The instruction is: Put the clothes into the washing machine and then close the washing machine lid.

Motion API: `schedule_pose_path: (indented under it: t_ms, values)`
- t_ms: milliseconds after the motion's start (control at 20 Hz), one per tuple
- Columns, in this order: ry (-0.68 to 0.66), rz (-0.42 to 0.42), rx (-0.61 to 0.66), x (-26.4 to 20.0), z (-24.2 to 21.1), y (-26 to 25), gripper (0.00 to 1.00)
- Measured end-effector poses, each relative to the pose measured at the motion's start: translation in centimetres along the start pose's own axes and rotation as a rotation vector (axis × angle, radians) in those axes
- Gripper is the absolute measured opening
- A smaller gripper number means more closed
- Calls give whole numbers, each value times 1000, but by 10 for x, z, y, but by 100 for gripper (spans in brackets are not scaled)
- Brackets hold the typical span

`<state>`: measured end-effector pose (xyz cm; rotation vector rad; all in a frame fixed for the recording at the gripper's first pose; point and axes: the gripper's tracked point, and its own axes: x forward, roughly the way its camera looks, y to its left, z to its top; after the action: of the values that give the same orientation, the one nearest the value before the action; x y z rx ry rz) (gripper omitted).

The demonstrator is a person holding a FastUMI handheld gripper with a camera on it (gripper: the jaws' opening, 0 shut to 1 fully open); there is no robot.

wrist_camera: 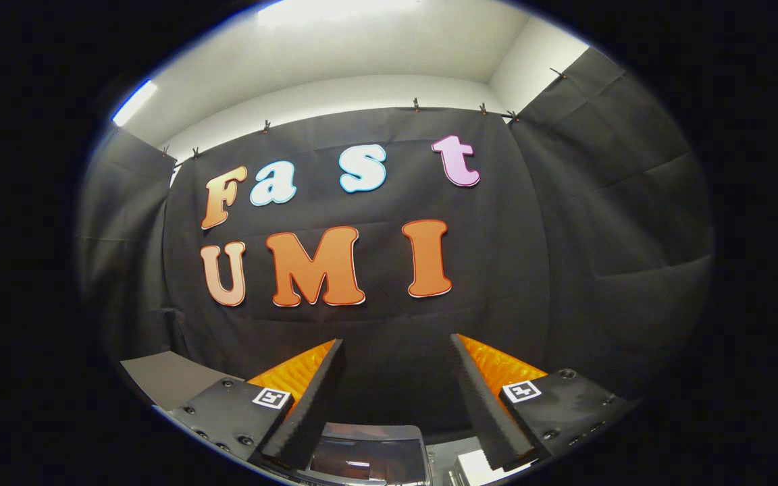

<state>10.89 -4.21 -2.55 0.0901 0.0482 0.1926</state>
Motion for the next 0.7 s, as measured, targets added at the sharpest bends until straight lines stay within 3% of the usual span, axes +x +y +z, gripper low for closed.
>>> schedule_pose_path:
  t_ms: [700]
  values:
    - [26, 5, 2, 5, -15, 6, 98]
